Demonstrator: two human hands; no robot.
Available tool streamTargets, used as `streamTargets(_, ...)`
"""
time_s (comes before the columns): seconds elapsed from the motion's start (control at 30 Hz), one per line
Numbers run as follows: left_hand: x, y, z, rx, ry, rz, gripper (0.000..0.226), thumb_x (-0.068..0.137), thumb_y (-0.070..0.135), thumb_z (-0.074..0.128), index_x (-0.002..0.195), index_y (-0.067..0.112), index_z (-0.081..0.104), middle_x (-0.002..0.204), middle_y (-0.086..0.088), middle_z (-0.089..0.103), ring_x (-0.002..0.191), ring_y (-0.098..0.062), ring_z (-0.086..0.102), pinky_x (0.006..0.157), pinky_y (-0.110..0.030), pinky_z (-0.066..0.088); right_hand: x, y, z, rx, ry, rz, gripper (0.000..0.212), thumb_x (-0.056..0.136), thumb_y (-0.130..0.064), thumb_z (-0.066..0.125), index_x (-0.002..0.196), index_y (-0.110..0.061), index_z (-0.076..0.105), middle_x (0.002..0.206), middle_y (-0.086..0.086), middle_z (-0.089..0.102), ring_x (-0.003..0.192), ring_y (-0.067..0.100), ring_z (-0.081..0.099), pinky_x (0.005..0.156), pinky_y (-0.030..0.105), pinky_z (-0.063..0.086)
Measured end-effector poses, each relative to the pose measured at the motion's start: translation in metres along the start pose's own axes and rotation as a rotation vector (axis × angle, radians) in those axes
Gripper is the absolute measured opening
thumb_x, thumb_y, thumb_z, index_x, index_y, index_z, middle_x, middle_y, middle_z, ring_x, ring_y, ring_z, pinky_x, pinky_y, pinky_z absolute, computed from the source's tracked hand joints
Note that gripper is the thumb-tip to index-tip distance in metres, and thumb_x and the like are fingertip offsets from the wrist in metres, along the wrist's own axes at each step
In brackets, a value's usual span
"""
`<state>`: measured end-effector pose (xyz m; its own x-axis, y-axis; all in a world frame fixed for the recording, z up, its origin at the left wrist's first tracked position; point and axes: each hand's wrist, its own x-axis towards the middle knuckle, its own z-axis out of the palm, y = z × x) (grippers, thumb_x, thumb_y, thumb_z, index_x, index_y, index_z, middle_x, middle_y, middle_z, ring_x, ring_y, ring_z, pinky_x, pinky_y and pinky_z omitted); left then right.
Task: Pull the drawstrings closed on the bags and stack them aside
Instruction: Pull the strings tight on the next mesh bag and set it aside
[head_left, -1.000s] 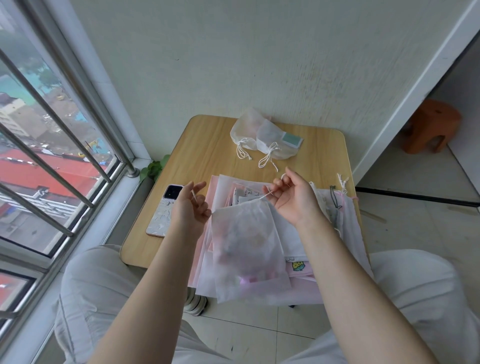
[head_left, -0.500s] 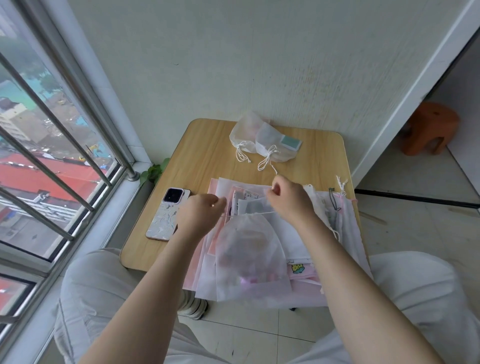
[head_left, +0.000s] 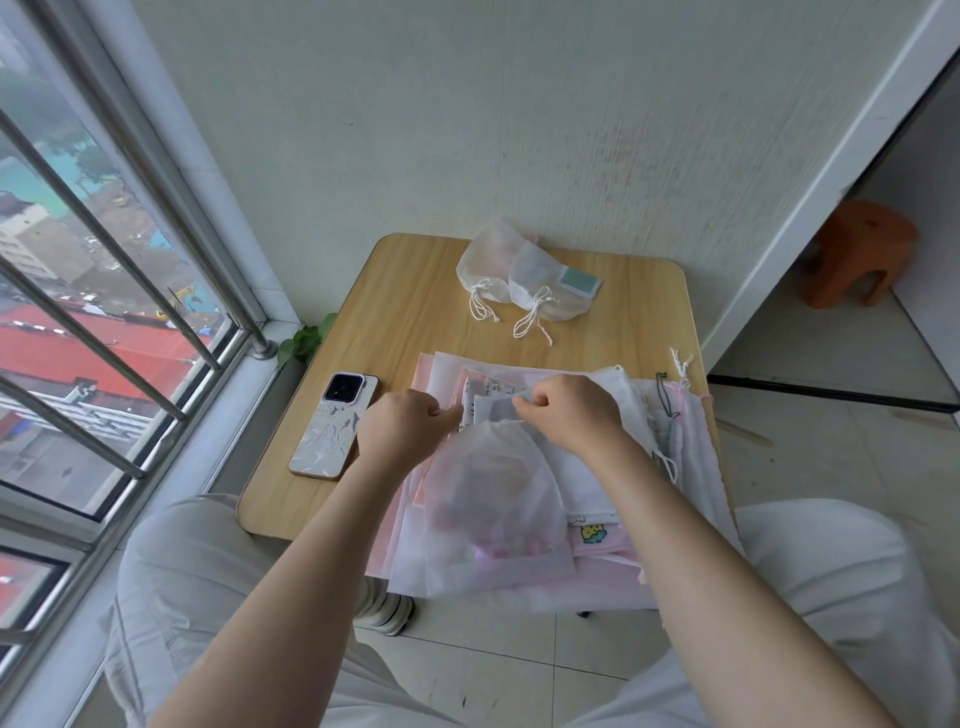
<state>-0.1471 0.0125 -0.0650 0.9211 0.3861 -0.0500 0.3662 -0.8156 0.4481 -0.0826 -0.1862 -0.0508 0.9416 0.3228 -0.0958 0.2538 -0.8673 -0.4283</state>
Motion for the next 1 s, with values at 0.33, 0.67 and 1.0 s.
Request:
streamTargets(0.33, -0.001, 0.012, -0.012, -0.360, 0.325, 0.045, 0.032, 0.089, 0.026, 0.059, 0.120, 0.021, 0.060, 0.110, 0.013, 0.054, 0.106, -0.007, 0.046, 0.088, -0.025, 0.035, 0.007, -0.006, -0.011, 0.458, 0.342, -0.185, 0.039, 0.085, -0.013, 0.060, 0.124, -0.019, 0.059, 0.127, -0.003, 0.056, 0.116, 0.012, 0.048, 0.094, 0.021, 0.036)
streamTargets(0.67, -0.009, 0.026, -0.003, -0.037, -0.222, -0.170, 0.065, 0.091, 0.062, 0.044, 0.052, 0.010, 0.042, 0.054, -0.001, 0.042, 0.051, -0.019, 0.041, 0.049, -0.026, 0.027, -0.005, -0.013, 0.002, 0.296, -0.253, 0.129, 0.054, 0.089, -0.045, 0.062, 0.052, -0.019, 0.032, 0.052, -0.004, 0.029, 0.048, 0.014, 0.031, 0.051, 0.031, 0.023)
streamTargets(1.0, -0.015, 0.023, -0.008, -0.036, -0.079, -0.185, 0.053, 0.085, 0.051, 0.050, 0.059, 0.006, 0.060, 0.058, -0.003, 0.052, 0.053, -0.021, 0.049, 0.050, -0.025, 0.034, -0.002, -0.017, 0.013, 0.415, -0.015, 0.016, 0.040, 0.086, -0.027, 0.069, 0.071, 0.007, 0.058, 0.061, 0.006, 0.038, 0.059, 0.015, 0.033, 0.055, 0.030, 0.026)
